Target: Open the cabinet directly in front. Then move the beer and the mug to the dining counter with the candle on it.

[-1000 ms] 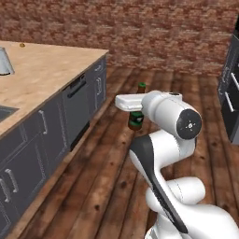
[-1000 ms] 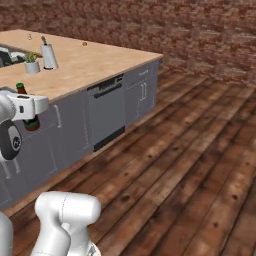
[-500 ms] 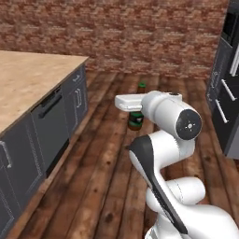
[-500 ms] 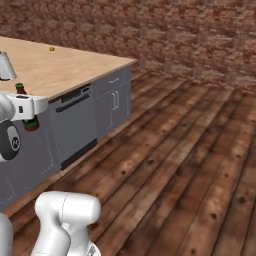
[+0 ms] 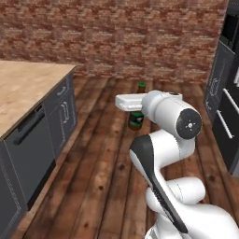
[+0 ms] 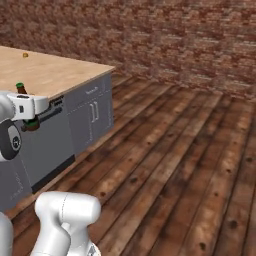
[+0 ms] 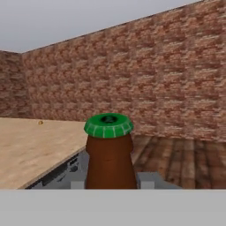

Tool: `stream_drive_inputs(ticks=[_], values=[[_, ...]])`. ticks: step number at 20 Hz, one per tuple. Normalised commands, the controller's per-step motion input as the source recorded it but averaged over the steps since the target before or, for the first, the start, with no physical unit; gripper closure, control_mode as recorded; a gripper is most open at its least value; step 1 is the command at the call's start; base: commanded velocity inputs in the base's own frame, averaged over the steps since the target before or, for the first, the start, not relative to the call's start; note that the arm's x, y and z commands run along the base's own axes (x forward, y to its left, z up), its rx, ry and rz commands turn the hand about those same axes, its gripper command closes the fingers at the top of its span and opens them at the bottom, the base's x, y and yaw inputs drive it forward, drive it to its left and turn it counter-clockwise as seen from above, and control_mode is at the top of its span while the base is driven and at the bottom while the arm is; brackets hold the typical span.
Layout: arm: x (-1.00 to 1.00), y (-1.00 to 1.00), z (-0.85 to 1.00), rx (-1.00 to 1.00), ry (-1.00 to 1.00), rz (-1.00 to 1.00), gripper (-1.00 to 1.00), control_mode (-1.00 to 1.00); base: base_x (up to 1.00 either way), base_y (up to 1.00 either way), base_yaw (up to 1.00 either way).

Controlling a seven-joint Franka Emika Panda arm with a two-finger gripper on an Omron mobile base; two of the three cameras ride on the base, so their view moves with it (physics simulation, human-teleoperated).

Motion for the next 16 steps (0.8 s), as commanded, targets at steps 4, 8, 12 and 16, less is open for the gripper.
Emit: stream_drive_inputs(ticks=[4,8,12,16], values=[[0.0,0.0,0.0,0.0,0.0,0.0,1.0,1.0,1.0,0.0,-0.01],[0.0,0.0,0.0,0.0,0.0,0.0,1.0,1.0,1.0,0.0,0.0],[0.0,0.0,0.0,0.0,0.0,0.0,1.0,1.0,1.0,-0.03,0.0],[0.0,0.0,0.0,0.0,0.0,0.0,1.0,1.0,1.0,-0.08,0.0]])
